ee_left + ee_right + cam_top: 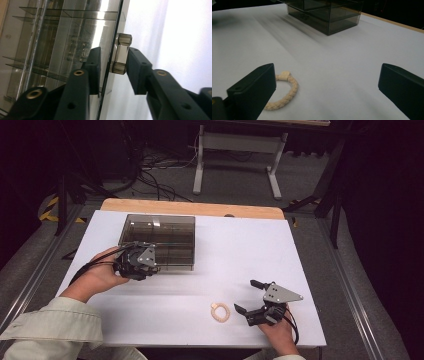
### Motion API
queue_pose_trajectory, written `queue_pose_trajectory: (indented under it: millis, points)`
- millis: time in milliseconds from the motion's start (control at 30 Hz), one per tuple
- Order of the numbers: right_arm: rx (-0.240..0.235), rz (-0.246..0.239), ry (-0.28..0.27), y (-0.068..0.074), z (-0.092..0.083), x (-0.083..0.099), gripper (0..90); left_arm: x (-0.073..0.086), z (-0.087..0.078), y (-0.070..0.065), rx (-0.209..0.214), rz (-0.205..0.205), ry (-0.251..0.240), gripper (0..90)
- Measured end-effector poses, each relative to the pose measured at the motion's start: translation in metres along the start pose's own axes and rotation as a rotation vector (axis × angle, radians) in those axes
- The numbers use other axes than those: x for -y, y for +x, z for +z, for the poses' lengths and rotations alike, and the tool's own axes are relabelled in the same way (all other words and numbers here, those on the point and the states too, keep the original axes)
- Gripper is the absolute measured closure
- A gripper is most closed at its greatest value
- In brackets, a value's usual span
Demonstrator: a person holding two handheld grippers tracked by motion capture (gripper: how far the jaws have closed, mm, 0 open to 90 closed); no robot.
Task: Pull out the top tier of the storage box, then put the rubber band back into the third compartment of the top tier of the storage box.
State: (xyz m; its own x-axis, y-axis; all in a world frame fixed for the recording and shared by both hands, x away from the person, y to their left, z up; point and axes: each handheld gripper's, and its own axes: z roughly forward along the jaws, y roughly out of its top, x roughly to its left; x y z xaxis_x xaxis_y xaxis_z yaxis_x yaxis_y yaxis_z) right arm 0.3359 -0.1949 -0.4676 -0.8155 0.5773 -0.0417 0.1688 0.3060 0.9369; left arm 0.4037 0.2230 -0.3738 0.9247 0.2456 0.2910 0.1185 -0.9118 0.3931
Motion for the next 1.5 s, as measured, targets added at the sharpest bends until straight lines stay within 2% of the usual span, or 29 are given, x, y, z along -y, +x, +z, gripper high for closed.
queue_pose_trajectory:
  millis: [233, 467, 733, 900, 1000, 1100, 1300, 1400, 1500]
  points:
    - [-0.001, -0.001, 0.0, 0.0, 0.0, 0.0, 2.0, 0.003, -0.014, 0.001, 0.023, -0.041, -0.087, 52.5]
    - [-0.002, 0.0, -0.002, -0.001, 0.0, 0.0, 2.0, 0.01, -0.031, -0.001, 0.022, -0.114, -0.208, 39.2]
    - [0.0, 0.0, -0.003, -0.001, 0.0, 0.0, 2.0, 0.015, -0.041, -0.006, -0.007, -0.159, -0.274, 28.0]
    - [0.001, 0.0, 0.013, 0.0, 0.0, -0.001, 2.7, 0.017, -0.043, -0.014, -0.019, -0.197, -0.3, 10.2]
    - [-0.002, -0.001, 0.032, 0.0, 0.0, -0.002, 3.2, 0.023, -0.046, -0.021, -0.004, -0.234, -0.347, 4.8]
    - [-0.002, -0.008, 0.048, 0.001, 0.001, -0.004, 3.7, 0.029, -0.048, -0.029, -0.03, -0.268, -0.379, 0.3]
    - [0.0, -0.02, 0.073, 0.004, 0.002, -0.006, 5.8, 0.045, -0.054, -0.041, -0.083, -0.334, -0.473, 0.0]
    - [0.002, -0.024, 0.077, 0.005, 0.002, -0.008, 6.1, 0.056, -0.055, -0.046, -0.11, -0.396, -0.544, 0.0]
    - [-0.004, -0.02, 0.081, 0.006, 0.002, -0.009, 7.0, 0.065, -0.054, -0.051, -0.129, -0.441, -0.587, 0.0]
